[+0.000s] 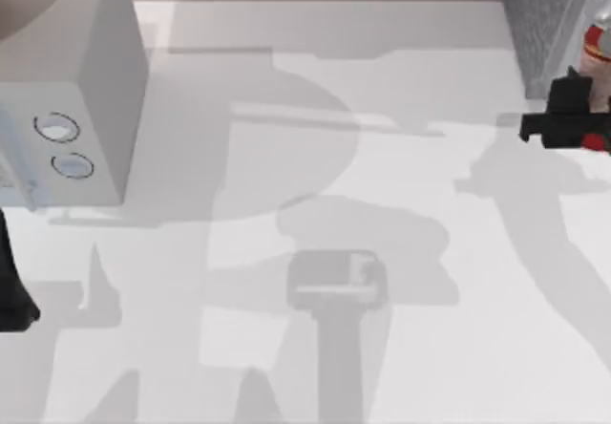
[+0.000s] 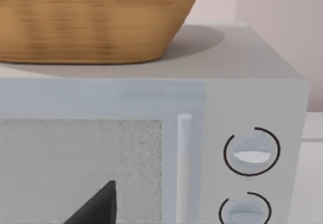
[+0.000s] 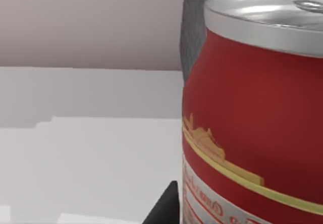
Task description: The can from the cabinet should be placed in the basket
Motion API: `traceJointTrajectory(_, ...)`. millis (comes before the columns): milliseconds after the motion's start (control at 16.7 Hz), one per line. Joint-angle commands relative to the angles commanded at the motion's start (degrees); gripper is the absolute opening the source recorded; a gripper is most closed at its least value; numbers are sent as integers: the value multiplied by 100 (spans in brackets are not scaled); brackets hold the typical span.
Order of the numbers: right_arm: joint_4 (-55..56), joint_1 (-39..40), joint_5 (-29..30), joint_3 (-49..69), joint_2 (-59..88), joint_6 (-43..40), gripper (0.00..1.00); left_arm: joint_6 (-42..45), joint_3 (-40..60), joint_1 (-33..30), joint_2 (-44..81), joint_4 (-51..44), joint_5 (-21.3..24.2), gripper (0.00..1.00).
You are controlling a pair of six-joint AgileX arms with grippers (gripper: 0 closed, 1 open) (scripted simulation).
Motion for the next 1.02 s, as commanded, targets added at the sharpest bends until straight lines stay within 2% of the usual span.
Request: traceJointTrajectory(1020,1886,1253,1441,2964,4516,-244,0,0,0,0,0,0,0,100)
